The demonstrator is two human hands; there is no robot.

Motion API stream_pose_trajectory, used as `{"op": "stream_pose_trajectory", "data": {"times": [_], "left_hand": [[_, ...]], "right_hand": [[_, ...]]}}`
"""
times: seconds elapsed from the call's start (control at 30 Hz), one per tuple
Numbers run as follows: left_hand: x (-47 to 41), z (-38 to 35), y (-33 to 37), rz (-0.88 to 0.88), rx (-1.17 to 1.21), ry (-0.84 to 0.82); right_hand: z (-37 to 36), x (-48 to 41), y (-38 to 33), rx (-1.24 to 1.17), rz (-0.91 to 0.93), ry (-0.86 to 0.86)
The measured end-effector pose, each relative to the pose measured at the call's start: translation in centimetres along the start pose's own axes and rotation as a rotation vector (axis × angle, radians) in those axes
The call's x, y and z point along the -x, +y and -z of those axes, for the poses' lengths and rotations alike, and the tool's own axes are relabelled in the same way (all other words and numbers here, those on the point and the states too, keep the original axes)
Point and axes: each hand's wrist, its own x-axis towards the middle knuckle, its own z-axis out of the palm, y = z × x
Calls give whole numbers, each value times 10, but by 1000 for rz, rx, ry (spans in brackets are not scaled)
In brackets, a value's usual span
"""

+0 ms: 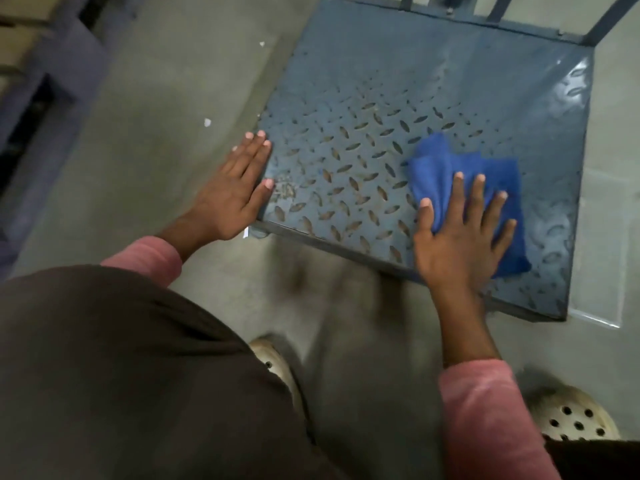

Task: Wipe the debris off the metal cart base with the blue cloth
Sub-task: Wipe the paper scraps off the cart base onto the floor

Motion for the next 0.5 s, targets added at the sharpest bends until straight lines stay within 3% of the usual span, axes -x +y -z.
{"op": "stream_pose_trajectory", "data": {"times": [0.23,0.4,0.5], "left_hand": [[1,-7,-5,7,1,19],[0,-7,-11,23,21,-36],[-3,5,-24,-70,30,-108]], "right_hand": [[-32,5,-107,38,568,-104],[-34,-38,-124,37,620,-172],[-25,-9,-86,10,515,-102]]}}
